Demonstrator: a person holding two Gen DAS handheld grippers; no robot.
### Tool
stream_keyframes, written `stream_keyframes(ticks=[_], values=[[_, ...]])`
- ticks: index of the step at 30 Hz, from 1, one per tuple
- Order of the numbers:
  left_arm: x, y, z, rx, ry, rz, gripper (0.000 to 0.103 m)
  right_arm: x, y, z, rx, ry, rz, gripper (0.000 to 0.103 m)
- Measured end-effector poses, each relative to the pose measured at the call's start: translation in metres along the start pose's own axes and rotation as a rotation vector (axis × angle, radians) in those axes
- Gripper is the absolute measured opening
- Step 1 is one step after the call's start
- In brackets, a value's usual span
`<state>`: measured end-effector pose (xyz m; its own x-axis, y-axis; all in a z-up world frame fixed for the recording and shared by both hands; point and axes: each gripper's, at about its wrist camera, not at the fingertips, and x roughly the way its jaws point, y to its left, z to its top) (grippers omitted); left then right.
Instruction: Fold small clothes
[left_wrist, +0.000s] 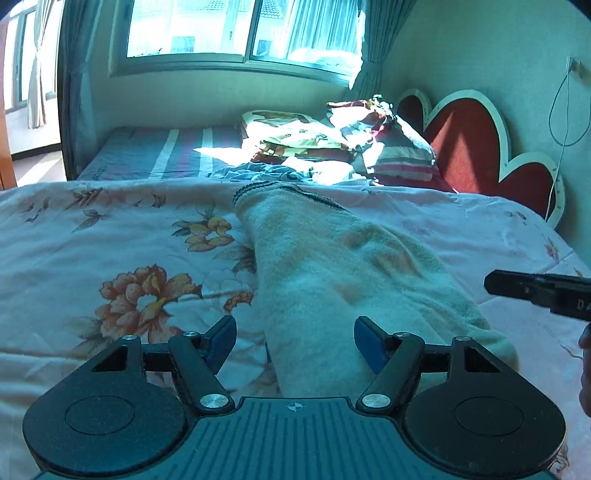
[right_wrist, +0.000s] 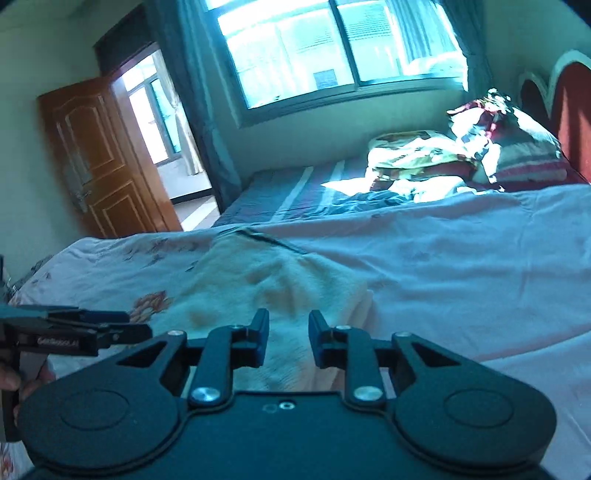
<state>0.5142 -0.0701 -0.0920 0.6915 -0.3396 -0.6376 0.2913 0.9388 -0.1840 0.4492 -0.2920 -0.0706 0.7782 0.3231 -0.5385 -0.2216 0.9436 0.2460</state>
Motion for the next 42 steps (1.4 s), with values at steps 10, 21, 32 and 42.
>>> stream_keyframes(ticks=[10, 21, 32, 42], values=[[0.004, 0.0, -0.044, -0.043, 0.015, 0.028, 0.071, 0.025, 0.02, -0.035, -0.141, 0.135, -0.084, 0.013], [0.023, 0.001, 0.039, 0.023, -0.08, 0.029, 0.072, 0.034, 0.003, 0.022, -0.049, 0.022, -0.103, 0.021], [0.131, -0.013, 0.073, 0.07, 0.059, -0.034, 0.072, 0.125, -0.02, 0.034, -0.112, 0.147, -0.123, 0.018], [0.103, -0.015, 0.077, 0.085, -0.006, -0.019, 0.072, 0.094, -0.007, 0.039, -0.09, 0.033, -0.051, 0.024]])
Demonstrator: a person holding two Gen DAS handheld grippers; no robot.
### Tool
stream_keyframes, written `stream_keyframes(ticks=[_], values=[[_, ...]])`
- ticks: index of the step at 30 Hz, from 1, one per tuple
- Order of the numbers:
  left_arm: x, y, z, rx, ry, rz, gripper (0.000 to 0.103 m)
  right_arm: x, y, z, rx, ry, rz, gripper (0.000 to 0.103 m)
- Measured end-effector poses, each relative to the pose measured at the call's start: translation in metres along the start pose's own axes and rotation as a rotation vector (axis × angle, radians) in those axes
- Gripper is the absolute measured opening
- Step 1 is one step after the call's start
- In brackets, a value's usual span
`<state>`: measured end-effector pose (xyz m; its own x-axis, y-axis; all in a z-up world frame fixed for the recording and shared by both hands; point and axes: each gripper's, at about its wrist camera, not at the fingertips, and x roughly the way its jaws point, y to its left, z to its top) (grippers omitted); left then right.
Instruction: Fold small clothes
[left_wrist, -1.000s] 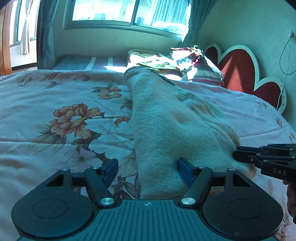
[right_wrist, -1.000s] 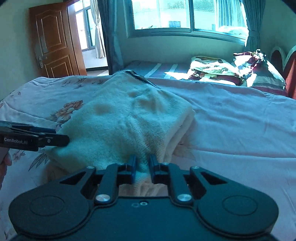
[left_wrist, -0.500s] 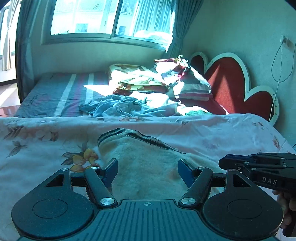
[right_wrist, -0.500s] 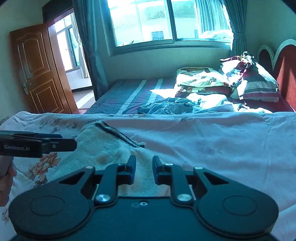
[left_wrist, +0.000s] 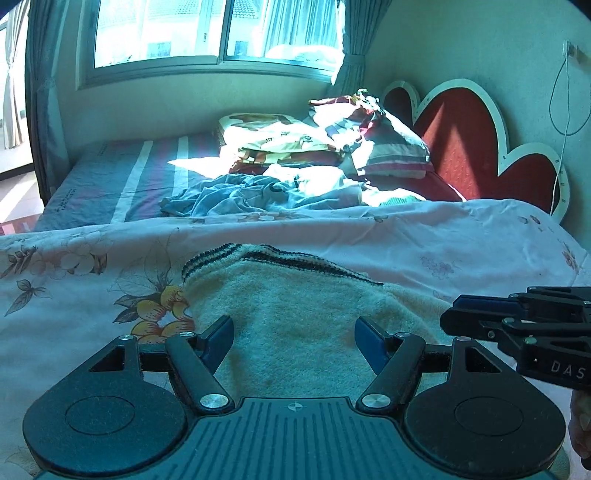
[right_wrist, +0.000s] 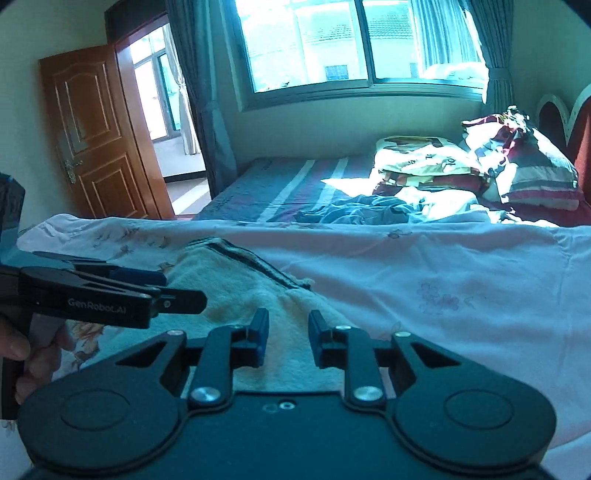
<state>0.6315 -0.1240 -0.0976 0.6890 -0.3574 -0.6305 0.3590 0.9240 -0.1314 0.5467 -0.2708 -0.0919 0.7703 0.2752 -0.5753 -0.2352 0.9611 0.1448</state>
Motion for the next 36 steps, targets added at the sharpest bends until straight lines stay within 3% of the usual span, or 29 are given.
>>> stream_keyframes(ticks=[6, 15, 23, 26, 31, 36], values=[[0.005, -0.007, -0.016, 0.033, 0.047, 0.03, 0.072, 0.022, 0.007, -0.014, -0.038, 0.115, -0.033, 0.022], [-0.037, -0.009, -0.029, 0.024, 0.005, 0.023, 0.072, -0.03, 0.018, -0.014, -0.008, 0.032, -0.009, 0.023], [-0.046, -0.019, -0.057, 0.049, 0.027, 0.051, 0.072, -0.03, 0.034, -0.043, -0.056, 0.109, -0.003, 0.023], [-0.053, -0.021, -0.057, 0.051, 0.026, 0.051, 0.072, -0.032, 0.034, -0.043, -0.041, 0.109, -0.011, 0.024], [-0.079, -0.02, -0.065, 0.058, 0.002, 0.062, 0.072, -0.06, 0.039, -0.042, -0.034, 0.037, -0.012, 0.031], [-0.083, -0.017, -0.086, 0.029, 0.022, 0.07, 0.072, -0.057, 0.041, -0.059, -0.053, 0.102, -0.024, 0.027]])
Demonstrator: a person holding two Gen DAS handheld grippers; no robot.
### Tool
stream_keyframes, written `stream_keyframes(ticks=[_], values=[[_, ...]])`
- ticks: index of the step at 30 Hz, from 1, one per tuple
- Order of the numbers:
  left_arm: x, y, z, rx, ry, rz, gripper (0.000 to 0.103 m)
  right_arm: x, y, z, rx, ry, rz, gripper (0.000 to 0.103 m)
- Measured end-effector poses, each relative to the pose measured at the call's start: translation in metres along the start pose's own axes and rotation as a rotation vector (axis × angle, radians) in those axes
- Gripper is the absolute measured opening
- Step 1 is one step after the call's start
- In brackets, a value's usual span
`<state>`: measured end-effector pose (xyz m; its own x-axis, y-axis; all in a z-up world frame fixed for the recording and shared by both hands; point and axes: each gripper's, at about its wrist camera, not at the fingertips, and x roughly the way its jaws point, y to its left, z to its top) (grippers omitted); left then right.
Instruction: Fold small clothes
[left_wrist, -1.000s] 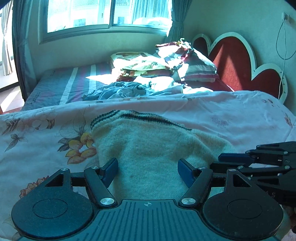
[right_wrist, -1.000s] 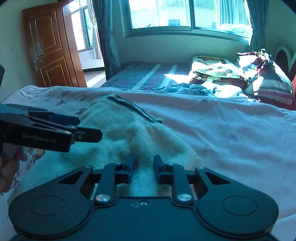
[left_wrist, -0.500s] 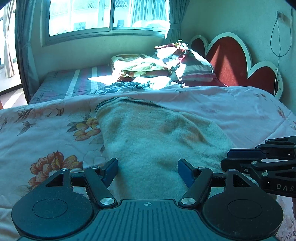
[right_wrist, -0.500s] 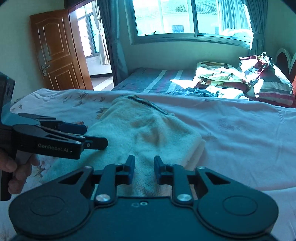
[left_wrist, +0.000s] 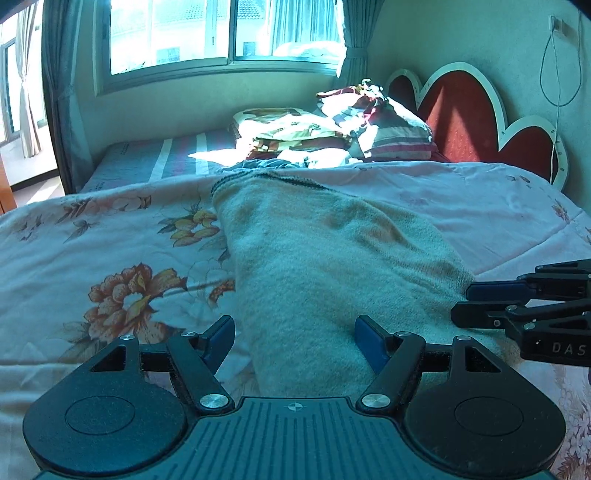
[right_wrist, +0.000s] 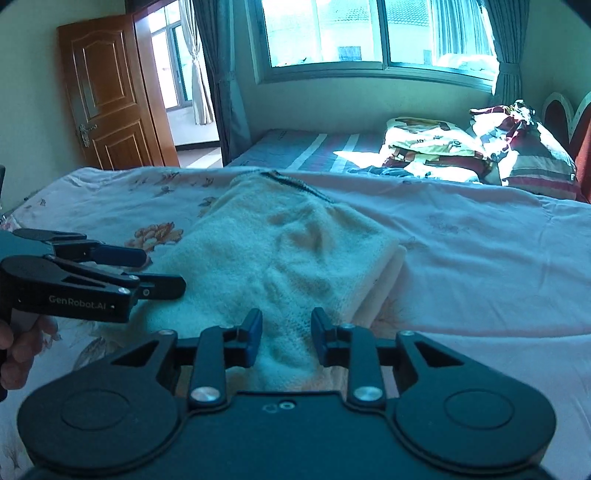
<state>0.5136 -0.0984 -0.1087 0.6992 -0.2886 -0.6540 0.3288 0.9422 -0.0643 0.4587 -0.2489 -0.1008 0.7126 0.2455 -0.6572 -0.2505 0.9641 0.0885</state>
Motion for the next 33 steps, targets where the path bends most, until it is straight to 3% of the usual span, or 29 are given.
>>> stream_keyframes(ticks=[8, 9, 10, 12, 16, 21, 23, 24, 33], values=[[-0.009, -0.001, 0.003, 0.004, 0.0, 0.025, 0.072, -0.002, 0.006, 0.0, 0.024, -0.004, -0.042, 0.032], [-0.014, 0.0, 0.003, 0.013, -0.004, 0.031, 0.077, -0.013, 0.006, 0.001, 0.042, -0.043, -0.038, 0.035], [-0.02, 0.001, 0.003, 0.014, -0.01, 0.043, 0.094, -0.022, 0.003, 0.001, 0.062, -0.069, -0.036, 0.046], [-0.03, 0.005, 0.0, 0.017, -0.036, 0.051, 0.099, -0.031, -0.005, 0.002, 0.127, -0.072, -0.022, 0.047], [-0.039, 0.021, 0.0, -0.038, -0.024, 0.002, 0.099, -0.043, -0.039, -0.005, 0.341, -0.066, 0.03, 0.048], [-0.019, 0.058, 0.001, -0.262, 0.052, -0.193, 0.099, -0.032, -0.092, -0.017, 0.649, -0.044, 0.139, 0.054], [-0.005, 0.066, 0.002, -0.292, 0.089, -0.201, 0.092, -0.022, -0.101, -0.014, 0.666, -0.034, 0.14, 0.066], [0.002, 0.068, 0.003, -0.298, 0.107, -0.196, 0.082, -0.016, -0.104, -0.012, 0.67, -0.022, 0.144, 0.067], [0.05, 0.073, 0.02, -0.338, 0.163, -0.233, 0.082, 0.046, -0.111, -0.006, 0.699, 0.089, 0.199, 0.069]])
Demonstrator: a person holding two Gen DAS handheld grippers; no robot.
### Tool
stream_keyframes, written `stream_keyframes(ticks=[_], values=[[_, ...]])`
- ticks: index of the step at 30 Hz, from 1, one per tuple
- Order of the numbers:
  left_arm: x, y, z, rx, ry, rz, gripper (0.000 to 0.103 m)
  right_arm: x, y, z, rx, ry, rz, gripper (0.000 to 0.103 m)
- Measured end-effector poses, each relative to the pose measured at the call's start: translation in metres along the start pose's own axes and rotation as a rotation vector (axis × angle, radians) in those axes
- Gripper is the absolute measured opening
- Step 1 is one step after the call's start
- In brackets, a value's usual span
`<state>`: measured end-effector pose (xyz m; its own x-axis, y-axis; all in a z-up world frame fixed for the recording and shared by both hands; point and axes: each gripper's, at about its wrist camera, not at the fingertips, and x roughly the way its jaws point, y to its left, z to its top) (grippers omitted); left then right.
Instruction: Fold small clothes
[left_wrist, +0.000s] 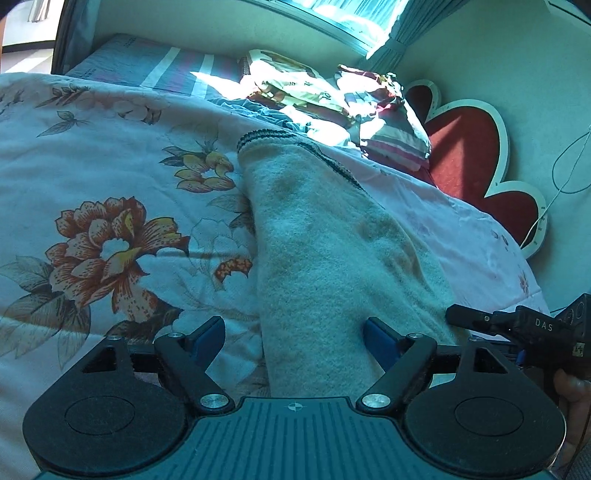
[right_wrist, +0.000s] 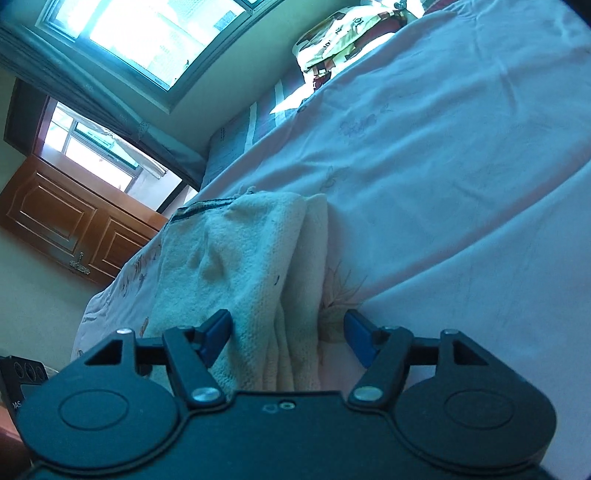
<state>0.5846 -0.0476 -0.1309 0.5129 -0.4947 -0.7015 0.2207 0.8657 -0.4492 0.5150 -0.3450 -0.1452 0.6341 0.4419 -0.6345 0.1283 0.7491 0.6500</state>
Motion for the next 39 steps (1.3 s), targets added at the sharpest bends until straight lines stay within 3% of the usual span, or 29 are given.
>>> stream_keyframes(ticks=[3, 10, 20, 23, 30, 33, 39], values=[[0.009, -0.003, 0.004, 0.007, 0.005, -0.003, 0.082, 0.007, 0.006, 0.001, -0.024, 0.013, 0.028, 0.074], [0.018, -0.006, 0.008, 0.015, 0.01, -0.007, 0.082, 0.007, 0.012, 0.002, -0.088, 0.019, 0.012, 0.061], [0.022, -0.011, 0.01, 0.041, 0.014, 0.005, 0.082, 0.007, 0.016, 0.001, -0.136, 0.041, 0.015, 0.059], [0.021, -0.01, 0.011, 0.052, 0.021, -0.006, 0.082, 0.005, 0.014, 0.003, -0.128, 0.048, 0.026, 0.054], [0.033, -0.009, 0.017, 0.073, 0.069, -0.051, 0.081, 0.014, 0.009, 0.008, -0.109, 0.054, 0.055, 0.056], [0.039, -0.017, 0.02, 0.111, 0.087, -0.044, 0.074, 0.018, 0.016, 0.009, -0.139, 0.049, 0.046, 0.053], [0.034, -0.036, 0.024, 0.195, 0.071, -0.01, 0.052, 0.013, 0.018, 0.007, -0.151, 0.021, 0.039, 0.03]])
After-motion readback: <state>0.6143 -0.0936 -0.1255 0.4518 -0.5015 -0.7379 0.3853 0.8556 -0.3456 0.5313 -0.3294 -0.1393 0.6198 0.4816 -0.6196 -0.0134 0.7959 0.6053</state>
